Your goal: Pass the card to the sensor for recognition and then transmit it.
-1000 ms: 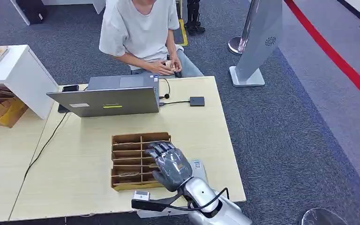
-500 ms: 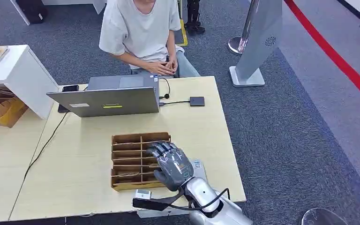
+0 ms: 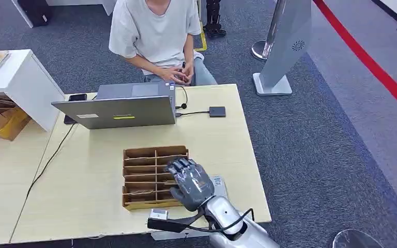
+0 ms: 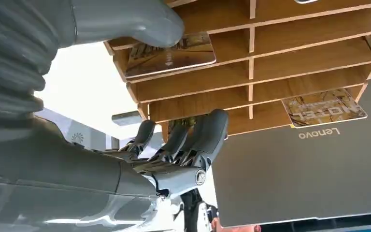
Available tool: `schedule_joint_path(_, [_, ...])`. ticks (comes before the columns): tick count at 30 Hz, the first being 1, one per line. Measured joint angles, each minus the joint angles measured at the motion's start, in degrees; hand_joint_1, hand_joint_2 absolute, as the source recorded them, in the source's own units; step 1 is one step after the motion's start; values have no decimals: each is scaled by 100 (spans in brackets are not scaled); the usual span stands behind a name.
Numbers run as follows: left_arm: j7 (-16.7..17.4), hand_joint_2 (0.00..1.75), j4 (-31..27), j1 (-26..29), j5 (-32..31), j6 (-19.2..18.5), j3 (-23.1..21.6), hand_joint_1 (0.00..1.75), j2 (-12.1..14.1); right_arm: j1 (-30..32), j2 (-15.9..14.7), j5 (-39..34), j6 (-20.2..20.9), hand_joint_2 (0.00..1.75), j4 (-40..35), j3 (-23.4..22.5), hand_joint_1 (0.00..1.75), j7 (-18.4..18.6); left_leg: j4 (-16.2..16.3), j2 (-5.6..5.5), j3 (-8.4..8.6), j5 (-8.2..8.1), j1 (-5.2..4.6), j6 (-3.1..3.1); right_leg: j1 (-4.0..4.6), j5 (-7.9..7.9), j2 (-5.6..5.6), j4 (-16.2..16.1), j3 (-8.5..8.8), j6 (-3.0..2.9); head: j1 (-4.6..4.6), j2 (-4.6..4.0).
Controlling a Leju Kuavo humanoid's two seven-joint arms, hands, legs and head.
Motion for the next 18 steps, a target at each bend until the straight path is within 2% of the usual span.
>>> schedule_joint_path(10, [0, 0, 0, 0, 35, 0, -4, 0, -4, 69, -22, -26, 4, 175, 0, -48, 61, -9, 0, 0, 0, 0, 0, 0, 0, 0, 0, 0, 0, 0, 0, 0])
schedule_joint_path(14, [0, 0, 0, 0, 57, 0, -9, 0, -9, 95, -24, -29, 4, 175, 0, -52, 51, -9, 0, 0, 0, 0, 0, 0, 0, 0, 0, 0, 0, 0, 0, 0])
schedule_joint_path(18, [0, 0, 0, 1, 72, 2, -9, 0, -13, 111, -24, -37, -2, 175, 2, -66, 59, -11, 0, 0, 0, 0, 0, 0, 0, 0, 0, 0, 0, 0, 0, 0])
